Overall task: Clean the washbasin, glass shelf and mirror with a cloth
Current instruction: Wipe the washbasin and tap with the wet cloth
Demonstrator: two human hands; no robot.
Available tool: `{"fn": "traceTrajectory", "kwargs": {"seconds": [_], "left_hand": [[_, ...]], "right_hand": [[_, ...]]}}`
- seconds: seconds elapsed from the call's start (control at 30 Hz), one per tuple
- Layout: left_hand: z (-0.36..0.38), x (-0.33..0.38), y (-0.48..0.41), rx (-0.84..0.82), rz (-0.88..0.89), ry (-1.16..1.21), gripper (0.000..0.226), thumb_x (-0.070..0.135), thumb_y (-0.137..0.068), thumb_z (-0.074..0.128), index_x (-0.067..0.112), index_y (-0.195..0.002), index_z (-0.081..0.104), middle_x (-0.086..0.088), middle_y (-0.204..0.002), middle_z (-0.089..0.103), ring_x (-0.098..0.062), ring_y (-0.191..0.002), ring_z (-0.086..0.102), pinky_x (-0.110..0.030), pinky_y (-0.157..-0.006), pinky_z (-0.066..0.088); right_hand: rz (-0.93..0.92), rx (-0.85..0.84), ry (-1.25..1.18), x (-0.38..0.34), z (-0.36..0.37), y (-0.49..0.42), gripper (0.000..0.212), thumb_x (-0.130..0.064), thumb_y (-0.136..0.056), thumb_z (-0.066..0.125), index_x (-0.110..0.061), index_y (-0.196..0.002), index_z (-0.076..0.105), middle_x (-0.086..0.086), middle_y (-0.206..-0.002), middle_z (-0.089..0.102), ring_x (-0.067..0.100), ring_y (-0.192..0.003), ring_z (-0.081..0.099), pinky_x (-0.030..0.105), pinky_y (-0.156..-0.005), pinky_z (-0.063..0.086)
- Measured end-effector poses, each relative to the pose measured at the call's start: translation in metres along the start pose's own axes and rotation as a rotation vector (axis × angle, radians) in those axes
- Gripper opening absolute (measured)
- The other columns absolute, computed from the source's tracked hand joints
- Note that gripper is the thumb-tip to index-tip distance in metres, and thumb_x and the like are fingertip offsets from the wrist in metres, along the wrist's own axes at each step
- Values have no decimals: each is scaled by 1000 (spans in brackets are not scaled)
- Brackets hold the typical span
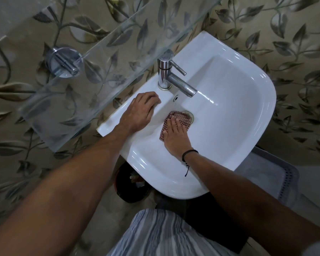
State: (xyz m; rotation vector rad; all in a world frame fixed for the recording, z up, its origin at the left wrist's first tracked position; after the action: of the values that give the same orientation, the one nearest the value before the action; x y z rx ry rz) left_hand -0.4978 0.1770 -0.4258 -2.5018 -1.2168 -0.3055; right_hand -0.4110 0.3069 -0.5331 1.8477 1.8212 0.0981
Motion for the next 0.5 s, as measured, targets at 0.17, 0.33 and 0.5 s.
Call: {"fn": "traceTrajectory", "kwargs": {"seconds": [0.17,0.33,0.5], "left_hand": [[0,-1,0,11,7,3,23,18,-106,45,14,-122,62,-3,-132,55,-27,-119,50,-40,-100,44],[0,-1,1,18,6,9,23,17,-105,45,14,-121,62,-3,-131,55,-26,-119,51,-41,-99,44],[1,-2,-1,0,-2,7,25,18,-105,45,14,-122,62,-3,-133,55,-26,-120,50,-38,-102,43]], "right_hand": [[-23,-113,-183,-31,15,14,58,-27,-106,21,5,-154,20,24,-164,13,40,-153,7,52,-123,11],[-155,-320,-437,-55,-6,65,46,-29,-105,40,-7,-146,45,12,-158,34,30,-146,30,37,-118,26],[-126,-367,-359,-4,-1,67,64,-43,-102,46,-21,-156,21,2,-167,-1,29,-151,15,40,-120,18]]}}
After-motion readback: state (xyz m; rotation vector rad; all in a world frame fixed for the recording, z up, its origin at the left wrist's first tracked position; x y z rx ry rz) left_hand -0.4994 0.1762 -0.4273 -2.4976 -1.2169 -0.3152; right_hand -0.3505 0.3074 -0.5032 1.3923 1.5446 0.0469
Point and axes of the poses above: each hand's wrist, its own y-axis away from the middle knuckle, its own z-axis out of the palm, x = y × z, the point moved 6 cm from there along -y, towards the middle knuckle
